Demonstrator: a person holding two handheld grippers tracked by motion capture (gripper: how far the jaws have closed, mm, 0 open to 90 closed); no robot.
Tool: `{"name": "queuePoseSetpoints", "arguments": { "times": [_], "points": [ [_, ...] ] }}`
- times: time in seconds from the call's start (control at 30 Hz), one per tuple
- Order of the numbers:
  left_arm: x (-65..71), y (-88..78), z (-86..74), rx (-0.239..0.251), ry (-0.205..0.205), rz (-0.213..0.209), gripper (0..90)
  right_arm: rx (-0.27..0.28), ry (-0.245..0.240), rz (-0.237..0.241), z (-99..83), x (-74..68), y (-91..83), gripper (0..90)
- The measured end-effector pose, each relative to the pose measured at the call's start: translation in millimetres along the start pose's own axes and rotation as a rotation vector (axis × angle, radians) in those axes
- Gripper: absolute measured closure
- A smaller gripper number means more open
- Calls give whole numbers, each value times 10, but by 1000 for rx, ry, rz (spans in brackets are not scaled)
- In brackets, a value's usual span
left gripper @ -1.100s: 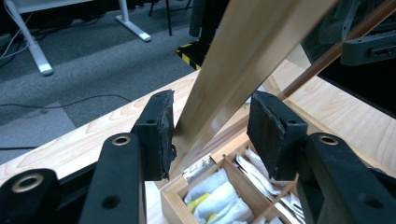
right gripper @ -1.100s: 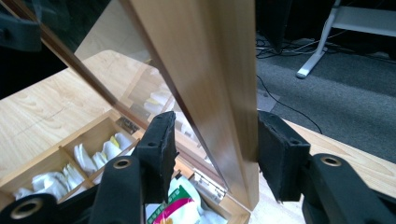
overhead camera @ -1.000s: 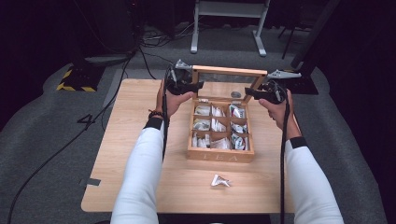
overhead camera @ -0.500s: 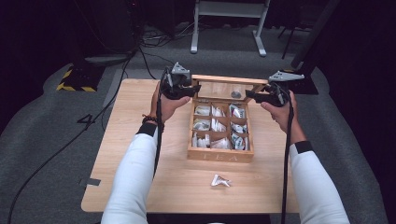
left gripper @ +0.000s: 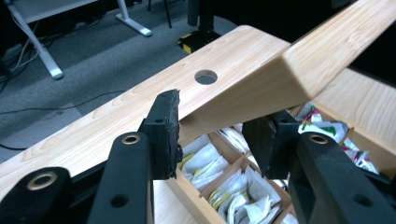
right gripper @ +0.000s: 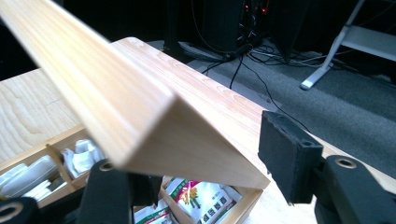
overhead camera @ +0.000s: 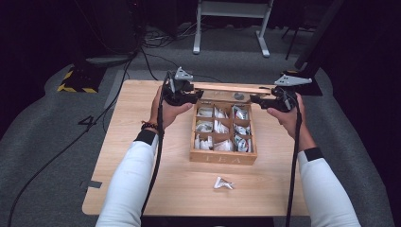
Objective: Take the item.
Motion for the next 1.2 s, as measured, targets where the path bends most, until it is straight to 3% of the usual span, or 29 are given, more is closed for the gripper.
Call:
{"name": "queuePoseSetpoints", "arguments": {
  "times": [0.43,1.0,1.2],
  "points": [
    [130,-138,-96,-17,71,-3,505,-9,-30,24,-80,-157,-80,408],
    [254,-242,-297,-38,105,-20,468,-36,-50,45,-248,-315,-157,388],
    [297,-253,-393,-50,116,-36,455,-66,-82,48,-319,-385,-169,341]
  ]
}}
Point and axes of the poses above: each handheld gripper's, and its own axes: y roughly forward along the jaws, z roughly out of its top, x roughly to its right, the point moved 2 cm from there along y, roughly forward along the jaws, and after that the axes turned 7 degrees about z, right-handed, at the moved point
